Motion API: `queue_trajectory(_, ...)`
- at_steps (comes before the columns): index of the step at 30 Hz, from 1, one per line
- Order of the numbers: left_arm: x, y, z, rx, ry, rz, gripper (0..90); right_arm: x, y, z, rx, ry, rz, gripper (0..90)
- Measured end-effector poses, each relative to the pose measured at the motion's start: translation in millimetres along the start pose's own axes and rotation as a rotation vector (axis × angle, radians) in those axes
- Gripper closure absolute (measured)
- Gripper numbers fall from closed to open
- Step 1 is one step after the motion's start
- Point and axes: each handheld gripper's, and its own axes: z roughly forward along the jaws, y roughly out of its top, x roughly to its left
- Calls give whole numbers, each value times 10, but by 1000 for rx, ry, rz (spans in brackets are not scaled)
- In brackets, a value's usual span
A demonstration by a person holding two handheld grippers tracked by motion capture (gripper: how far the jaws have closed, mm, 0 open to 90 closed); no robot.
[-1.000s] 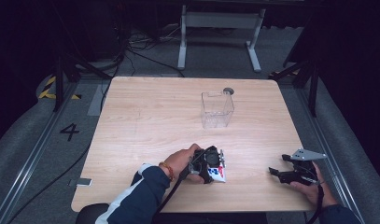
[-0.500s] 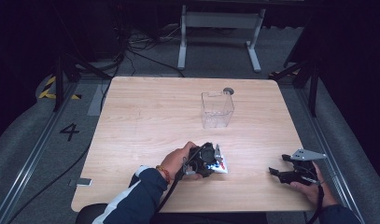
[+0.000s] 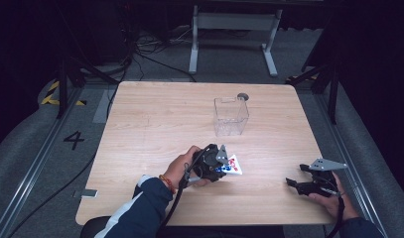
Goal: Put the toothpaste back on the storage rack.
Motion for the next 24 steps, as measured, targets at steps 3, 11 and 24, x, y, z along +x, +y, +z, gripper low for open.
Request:
queue_trajectory(3,28,-39,-55,-34,0,-15,665,0,0,0,0,0,0,158)
queue_trajectory(11,40,-95,-157,-120,1,-23,691,-1,-1,-2,1,0,-2,158)
queue_trajectory(24,87,-96,-312,-267,28,-43,702,0,-3,-5,0,1,0,158)
